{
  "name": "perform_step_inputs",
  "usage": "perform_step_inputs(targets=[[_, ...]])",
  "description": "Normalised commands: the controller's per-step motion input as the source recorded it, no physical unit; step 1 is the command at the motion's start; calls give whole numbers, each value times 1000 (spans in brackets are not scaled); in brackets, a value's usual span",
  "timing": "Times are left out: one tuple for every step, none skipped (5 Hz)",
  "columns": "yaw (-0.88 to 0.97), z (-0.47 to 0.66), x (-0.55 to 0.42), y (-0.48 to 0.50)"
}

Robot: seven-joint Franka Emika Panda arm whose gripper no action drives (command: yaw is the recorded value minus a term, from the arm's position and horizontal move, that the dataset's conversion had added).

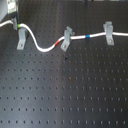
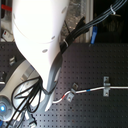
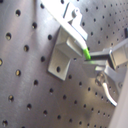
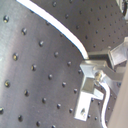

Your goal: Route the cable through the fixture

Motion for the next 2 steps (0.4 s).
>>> perform_step_inputs(targets=[[0, 129, 34, 81], [-26, 120, -28, 295]])
